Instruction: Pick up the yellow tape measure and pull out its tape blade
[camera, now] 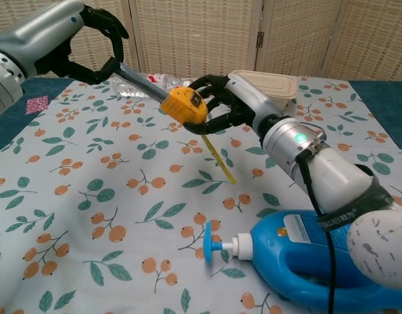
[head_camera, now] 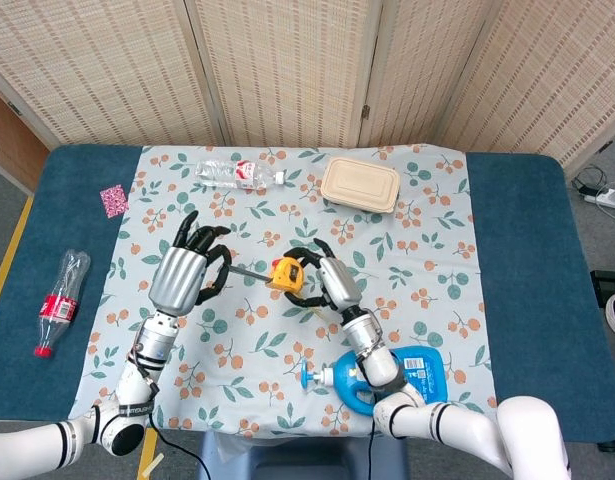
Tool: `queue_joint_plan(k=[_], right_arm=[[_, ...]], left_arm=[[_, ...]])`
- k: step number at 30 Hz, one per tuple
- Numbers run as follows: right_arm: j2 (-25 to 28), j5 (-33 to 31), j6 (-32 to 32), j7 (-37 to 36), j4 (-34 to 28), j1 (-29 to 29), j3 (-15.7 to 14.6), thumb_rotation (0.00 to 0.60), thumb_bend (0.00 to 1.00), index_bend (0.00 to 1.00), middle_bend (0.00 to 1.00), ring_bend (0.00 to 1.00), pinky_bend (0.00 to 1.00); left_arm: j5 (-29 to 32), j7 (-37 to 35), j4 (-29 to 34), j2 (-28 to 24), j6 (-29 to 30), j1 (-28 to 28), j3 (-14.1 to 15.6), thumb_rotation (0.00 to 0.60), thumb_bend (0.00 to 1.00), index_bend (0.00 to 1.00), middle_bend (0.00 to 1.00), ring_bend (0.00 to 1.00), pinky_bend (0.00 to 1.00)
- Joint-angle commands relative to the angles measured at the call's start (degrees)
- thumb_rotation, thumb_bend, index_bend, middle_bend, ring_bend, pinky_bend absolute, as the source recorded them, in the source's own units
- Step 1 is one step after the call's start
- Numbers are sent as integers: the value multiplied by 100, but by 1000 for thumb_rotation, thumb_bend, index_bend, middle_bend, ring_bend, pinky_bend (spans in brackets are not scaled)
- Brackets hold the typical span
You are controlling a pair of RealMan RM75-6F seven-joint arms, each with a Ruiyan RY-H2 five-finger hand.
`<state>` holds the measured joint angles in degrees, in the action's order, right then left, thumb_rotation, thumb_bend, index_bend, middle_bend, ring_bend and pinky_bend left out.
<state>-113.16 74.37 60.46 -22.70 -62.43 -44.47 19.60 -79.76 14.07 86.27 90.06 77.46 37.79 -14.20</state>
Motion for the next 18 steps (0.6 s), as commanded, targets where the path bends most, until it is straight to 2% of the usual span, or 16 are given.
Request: queue_joint_plan(k=[1, 18], right_arm=[[253, 0, 21, 32, -158, 177, -108, 600, 335, 655, 554, 384, 0], [1713, -55, 95, 155, -1028, 1060, -600, 600, 335, 655, 554, 384, 0]], left_arm=[[-15, -404, -145, -201, 81, -127, -70, 600, 561, 579, 296, 263, 72], [316, -2006, -868, -762, -153, -410, -288, 600, 565, 545, 303, 257, 70]])
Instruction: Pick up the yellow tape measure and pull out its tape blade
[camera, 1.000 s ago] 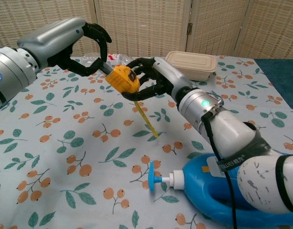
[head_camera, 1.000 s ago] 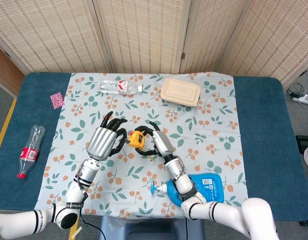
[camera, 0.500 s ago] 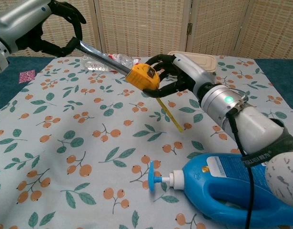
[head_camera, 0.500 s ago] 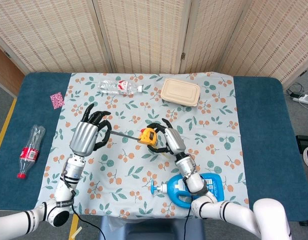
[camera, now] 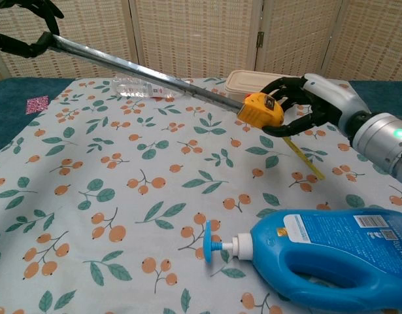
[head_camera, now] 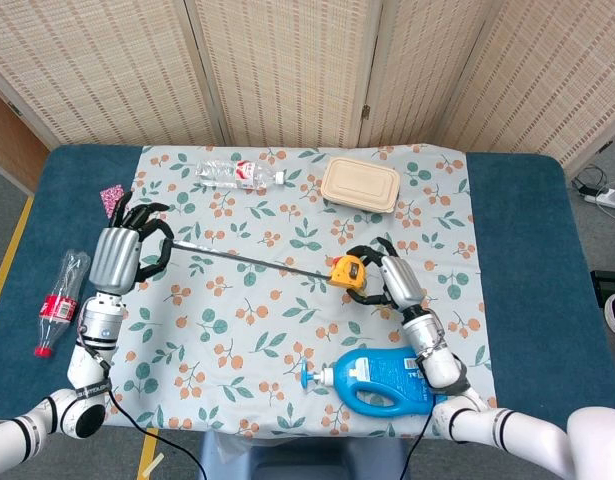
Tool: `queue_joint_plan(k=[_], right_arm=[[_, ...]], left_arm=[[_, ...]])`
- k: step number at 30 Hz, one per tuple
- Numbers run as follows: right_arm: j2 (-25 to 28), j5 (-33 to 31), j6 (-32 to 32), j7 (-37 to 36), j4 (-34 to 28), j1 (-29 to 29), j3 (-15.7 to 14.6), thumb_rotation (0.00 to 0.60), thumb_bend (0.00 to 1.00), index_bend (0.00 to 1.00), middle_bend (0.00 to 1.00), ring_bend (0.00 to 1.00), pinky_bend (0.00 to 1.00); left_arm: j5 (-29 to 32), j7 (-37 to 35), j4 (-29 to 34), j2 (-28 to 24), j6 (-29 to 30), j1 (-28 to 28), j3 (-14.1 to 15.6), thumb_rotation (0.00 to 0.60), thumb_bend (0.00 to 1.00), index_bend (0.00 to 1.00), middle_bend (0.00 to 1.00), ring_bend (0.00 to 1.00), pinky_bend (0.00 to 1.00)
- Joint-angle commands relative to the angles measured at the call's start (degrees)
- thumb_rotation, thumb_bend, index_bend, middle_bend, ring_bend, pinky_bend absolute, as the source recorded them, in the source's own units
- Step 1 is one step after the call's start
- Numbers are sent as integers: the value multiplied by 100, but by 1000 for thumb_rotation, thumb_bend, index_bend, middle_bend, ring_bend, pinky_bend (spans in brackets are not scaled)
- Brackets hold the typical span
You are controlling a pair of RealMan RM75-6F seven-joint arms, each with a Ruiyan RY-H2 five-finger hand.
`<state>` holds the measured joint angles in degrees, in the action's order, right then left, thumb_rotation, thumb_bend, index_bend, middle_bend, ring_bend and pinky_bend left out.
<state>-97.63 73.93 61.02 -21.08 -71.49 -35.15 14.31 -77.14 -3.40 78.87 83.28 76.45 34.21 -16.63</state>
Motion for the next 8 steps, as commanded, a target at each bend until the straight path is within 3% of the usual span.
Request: queue_joint_plan(k=[1, 8], right_arm=[[213, -13, 58, -13, -153, 167, -82, 600, 335, 655, 554, 384, 0], [469, -25, 105, -52, -281, 349, -135, 600, 335, 656, 554, 384, 0]], left_arm=[[54, -347, -178, -91, -51, -61, -54, 600, 565, 545, 303, 257, 70], [101, -734, -519, -78, -79, -94, -102, 600, 567, 543, 303, 257, 66]])
